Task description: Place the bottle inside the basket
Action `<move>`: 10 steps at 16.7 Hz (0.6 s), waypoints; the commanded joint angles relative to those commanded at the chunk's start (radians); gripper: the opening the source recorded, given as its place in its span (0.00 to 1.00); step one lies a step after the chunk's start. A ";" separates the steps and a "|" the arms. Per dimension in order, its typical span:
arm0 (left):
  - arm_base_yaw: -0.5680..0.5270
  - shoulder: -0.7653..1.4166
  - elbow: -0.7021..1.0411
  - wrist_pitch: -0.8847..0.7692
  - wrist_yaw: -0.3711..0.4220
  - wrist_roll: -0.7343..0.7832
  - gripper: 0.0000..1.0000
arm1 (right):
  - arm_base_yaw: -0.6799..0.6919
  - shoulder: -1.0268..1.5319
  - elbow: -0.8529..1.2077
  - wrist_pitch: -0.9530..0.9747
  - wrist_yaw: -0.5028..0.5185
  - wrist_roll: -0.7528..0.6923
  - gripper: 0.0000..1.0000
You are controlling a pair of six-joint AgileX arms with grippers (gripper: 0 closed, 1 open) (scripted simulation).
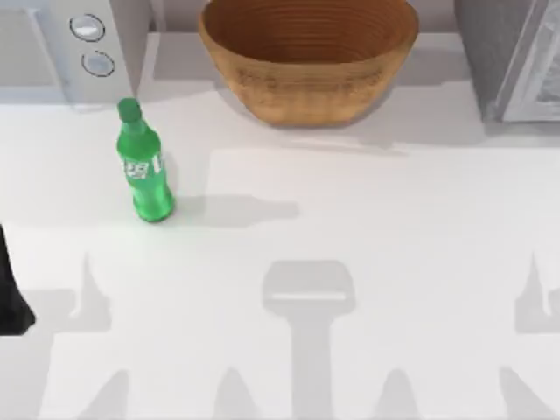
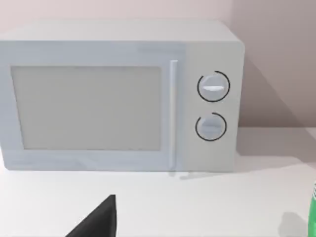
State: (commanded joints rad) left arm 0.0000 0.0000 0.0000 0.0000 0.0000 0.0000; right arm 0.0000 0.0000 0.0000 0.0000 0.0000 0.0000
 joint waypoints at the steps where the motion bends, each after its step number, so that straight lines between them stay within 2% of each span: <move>1: 0.000 0.000 0.000 0.000 0.000 0.000 1.00 | 0.000 0.000 0.000 0.000 0.000 0.000 1.00; 5: 0.001 0.054 0.018 0.050 0.028 0.001 1.00 | 0.000 0.000 0.000 0.000 0.000 0.000 1.00; 10: 0.010 0.326 0.088 0.274 0.153 0.006 1.00 | 0.000 0.000 0.000 0.000 0.000 0.000 1.00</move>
State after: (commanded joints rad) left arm 0.0102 0.3265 0.0882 0.2744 0.1535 0.0059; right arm 0.0000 0.0000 0.0000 0.0000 0.0000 0.0000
